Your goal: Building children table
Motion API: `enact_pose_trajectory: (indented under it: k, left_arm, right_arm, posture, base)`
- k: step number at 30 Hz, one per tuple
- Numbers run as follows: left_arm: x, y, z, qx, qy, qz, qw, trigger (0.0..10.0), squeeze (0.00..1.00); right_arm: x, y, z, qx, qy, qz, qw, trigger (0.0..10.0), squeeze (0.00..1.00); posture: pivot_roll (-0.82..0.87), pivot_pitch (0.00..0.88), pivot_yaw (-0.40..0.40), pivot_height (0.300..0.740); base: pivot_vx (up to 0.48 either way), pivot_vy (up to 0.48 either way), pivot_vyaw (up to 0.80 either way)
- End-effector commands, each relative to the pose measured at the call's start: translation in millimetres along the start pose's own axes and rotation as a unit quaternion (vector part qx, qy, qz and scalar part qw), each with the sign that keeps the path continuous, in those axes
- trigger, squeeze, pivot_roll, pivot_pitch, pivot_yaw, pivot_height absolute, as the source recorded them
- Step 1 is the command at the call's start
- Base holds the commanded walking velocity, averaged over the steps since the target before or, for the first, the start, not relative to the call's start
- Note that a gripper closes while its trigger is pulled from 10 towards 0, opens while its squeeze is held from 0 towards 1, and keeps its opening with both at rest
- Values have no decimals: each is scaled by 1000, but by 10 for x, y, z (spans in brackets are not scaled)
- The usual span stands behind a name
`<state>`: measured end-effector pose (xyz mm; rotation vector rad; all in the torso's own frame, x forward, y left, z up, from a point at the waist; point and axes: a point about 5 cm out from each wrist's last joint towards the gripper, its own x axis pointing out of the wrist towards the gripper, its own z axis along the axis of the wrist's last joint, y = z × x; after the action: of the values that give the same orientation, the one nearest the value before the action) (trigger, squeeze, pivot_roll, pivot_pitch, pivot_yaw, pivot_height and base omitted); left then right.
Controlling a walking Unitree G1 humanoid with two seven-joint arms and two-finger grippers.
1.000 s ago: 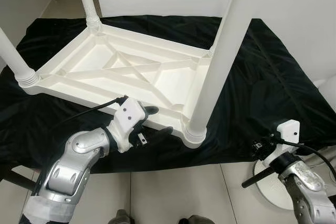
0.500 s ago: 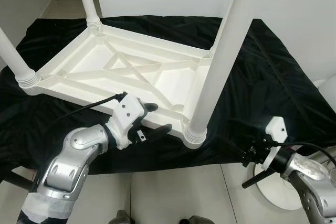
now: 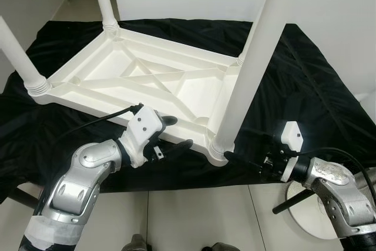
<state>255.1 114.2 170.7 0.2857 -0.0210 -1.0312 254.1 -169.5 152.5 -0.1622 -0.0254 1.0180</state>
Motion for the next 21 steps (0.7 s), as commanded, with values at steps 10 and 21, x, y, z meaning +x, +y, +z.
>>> enact_pose_trajectory:
  k: [10, 21]
  left_arm:
    - [45, -15, 48, 9, -7, 14, 1000, 10000, 0]
    - [91, -38, 65, 6, -12, 9, 1000, 10000, 0]
  right_arm:
    - [434, -44, -81, 4, -26, -67, 997, 10000, 0]
    - [391, -185, -105, 11, -37, -127, 991, 10000, 0]
  posture:
    - [-41, 34, -3, 740]
    - [-51, 52, 2, 740]
  base:
    - [0, 0, 0]
    - [0, 0, 0]
